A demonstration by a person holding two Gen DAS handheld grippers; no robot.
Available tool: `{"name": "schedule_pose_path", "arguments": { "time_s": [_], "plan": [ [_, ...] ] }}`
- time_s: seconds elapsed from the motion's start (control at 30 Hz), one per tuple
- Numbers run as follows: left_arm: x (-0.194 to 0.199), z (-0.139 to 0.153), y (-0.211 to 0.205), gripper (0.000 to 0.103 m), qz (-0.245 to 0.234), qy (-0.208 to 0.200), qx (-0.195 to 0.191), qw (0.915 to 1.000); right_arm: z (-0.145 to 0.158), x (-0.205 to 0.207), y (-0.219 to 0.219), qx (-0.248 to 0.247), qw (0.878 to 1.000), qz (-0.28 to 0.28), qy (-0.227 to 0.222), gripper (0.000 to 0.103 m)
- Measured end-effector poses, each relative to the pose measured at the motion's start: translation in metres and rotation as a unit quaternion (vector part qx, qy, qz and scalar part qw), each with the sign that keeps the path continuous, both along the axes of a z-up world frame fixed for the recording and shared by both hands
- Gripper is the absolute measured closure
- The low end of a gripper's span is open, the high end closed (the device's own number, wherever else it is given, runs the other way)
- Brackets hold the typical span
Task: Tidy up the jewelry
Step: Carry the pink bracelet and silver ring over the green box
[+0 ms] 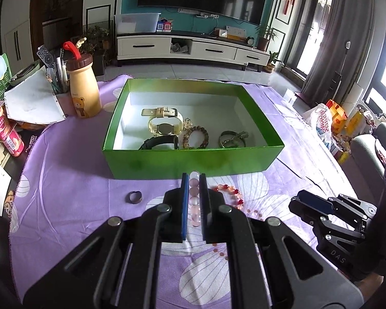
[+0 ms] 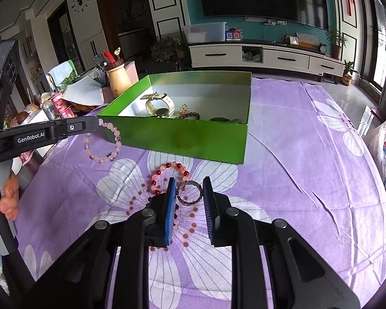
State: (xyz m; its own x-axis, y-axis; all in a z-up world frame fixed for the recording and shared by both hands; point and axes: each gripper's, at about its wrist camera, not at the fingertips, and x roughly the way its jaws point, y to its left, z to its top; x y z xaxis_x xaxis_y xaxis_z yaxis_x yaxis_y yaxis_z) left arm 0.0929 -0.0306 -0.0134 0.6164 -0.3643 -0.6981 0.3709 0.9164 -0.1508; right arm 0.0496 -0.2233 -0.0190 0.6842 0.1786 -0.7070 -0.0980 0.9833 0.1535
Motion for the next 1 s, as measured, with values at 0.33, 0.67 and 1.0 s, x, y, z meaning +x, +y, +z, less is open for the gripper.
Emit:
{"name": "schedule_pose_path", "arguments": {
  "time_s": [0.33,0.67,1.0],
  "plan": [
    [0.008,0.007,-0.005,0.096,-0.007,-0.003,-0.005,1.0,0.011,0.008,-0.002,0.0,1.0,0.0,-0.01,0.082],
    [0.026,0.027,-0.019,0.096,-0.016,-0.017,-0.019,0.9996,0.034,0.029,-0.008,-0.002,0.999,-0.008,-0.035,0.082],
    [0.051,0.046,-0.038,0.096,-0.019,-0.025,-0.023,0.9992,0.046,0.047,-0.01,-0.004,0.999,-0.005,-0.049,0.082]
  ]
}}
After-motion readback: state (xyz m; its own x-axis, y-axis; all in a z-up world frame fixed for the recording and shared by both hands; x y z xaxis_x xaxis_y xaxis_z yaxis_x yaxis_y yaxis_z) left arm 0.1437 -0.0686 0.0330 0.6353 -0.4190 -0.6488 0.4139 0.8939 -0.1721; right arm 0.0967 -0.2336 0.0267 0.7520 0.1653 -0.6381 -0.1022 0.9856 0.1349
